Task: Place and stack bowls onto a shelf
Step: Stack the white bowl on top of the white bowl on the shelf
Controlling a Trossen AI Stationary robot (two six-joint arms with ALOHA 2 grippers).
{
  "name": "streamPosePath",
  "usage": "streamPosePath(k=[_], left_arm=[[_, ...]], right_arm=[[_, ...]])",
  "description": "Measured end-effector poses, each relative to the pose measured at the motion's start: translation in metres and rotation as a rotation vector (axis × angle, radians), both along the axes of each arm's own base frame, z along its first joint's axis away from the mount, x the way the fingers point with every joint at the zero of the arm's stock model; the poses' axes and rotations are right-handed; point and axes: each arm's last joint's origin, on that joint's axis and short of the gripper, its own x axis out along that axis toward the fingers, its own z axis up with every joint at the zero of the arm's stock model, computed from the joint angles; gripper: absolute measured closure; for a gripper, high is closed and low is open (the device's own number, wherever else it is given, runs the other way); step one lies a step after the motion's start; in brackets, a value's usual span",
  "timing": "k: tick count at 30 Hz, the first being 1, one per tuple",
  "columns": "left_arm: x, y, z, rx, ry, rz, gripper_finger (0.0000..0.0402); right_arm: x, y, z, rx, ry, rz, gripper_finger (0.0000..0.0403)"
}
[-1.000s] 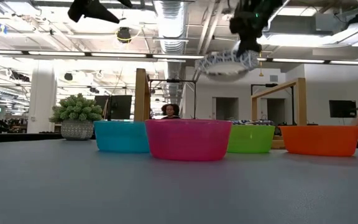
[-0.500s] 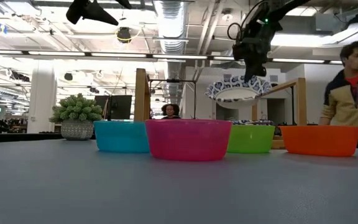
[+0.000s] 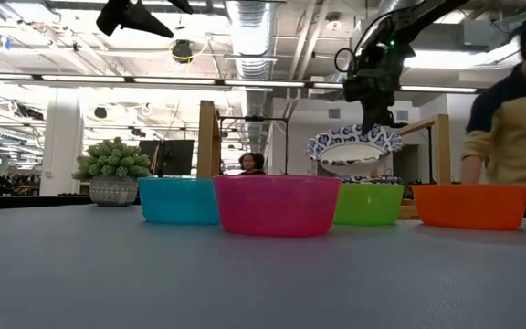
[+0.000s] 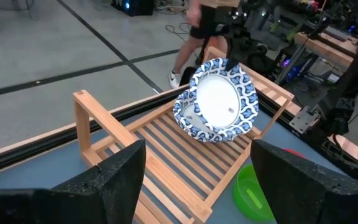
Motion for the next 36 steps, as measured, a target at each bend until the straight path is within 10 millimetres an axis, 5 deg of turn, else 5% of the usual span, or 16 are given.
streamPosePath(k=[17, 36], left_arm=[[-0.0001, 0.0001, 0.0, 0.001, 0.0, 0.002, 0.0127], [-0.0006, 0.0001, -0.0014, 0.003, 0.017, 0.002, 0.0127]], right_arm=[[0.0017, -0.0037, -0.0062, -0.029, 0.006, -0.039, 0.0374], [0.0017, -0.0049, -0.0062, -0.045, 0.021, -0.059, 0.0221]])
